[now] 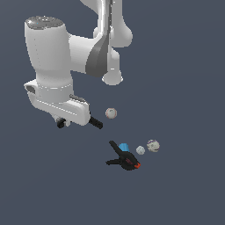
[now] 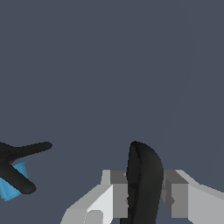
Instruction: Pick up a designated object from a clutter of objects.
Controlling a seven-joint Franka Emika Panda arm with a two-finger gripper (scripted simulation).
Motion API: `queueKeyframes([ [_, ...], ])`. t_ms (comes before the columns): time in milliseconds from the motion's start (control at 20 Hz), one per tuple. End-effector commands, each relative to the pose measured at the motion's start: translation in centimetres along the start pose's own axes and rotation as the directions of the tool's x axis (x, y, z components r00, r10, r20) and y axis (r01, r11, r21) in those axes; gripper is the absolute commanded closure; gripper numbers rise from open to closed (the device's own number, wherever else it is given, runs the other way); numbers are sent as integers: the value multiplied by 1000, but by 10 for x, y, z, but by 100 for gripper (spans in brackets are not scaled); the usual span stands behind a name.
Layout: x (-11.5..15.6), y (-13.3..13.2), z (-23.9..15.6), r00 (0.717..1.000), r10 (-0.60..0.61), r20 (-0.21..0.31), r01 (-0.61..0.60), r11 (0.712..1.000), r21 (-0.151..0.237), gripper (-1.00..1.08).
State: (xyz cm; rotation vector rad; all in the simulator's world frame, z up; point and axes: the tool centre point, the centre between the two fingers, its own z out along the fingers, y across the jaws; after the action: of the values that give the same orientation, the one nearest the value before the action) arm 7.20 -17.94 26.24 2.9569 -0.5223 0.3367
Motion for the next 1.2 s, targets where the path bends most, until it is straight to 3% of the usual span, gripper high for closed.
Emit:
queueKeyframes([
  [0,13,2,-24,1000,0,-2,0,1000,1,108],
  [550,53,8,-88,1000,0,-2,0,1000,-1,108],
  [1150,61,9,-100,1000,0,0,0,1000,-2,108],
])
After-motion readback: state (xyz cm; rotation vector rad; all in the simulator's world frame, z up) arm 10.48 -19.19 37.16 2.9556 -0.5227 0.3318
